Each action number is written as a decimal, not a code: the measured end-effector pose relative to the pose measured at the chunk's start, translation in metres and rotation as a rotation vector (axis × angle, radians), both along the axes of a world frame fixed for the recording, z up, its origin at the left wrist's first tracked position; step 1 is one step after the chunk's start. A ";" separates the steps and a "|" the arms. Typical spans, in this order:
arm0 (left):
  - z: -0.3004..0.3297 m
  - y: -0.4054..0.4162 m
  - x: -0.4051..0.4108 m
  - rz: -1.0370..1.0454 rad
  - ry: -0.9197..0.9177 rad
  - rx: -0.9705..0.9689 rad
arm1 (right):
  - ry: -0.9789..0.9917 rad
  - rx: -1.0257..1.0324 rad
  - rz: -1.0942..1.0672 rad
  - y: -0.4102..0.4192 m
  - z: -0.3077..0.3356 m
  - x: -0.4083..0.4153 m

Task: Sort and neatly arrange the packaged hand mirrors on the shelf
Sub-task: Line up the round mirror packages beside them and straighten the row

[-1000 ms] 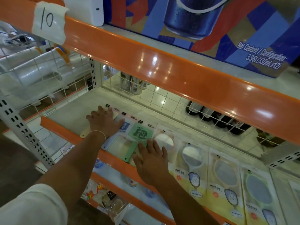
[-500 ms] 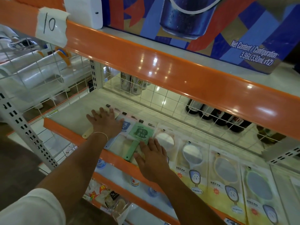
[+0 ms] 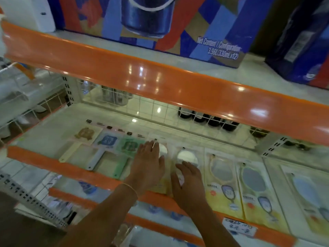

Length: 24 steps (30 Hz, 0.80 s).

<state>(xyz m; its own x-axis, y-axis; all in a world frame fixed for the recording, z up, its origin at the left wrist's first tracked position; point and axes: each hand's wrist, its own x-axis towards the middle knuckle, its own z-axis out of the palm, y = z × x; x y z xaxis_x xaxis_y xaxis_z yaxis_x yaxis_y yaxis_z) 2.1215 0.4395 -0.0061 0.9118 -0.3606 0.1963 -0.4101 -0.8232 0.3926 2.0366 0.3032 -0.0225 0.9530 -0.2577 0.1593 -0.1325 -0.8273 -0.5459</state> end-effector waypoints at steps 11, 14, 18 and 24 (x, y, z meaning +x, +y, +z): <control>0.005 -0.112 -0.048 -0.316 -0.098 0.058 | -0.046 -0.043 -0.288 -0.115 0.004 -0.056; -0.003 -0.138 -0.070 -0.402 -0.128 -0.025 | -0.106 -0.017 -0.400 -0.156 0.004 -0.087; -0.012 -0.178 -0.105 -0.533 -0.104 -0.108 | -0.158 0.006 -0.567 -0.216 -0.004 -0.140; -0.012 -0.245 -0.149 -0.633 -0.065 -0.129 | -0.264 -0.025 -0.712 -0.291 -0.010 -0.192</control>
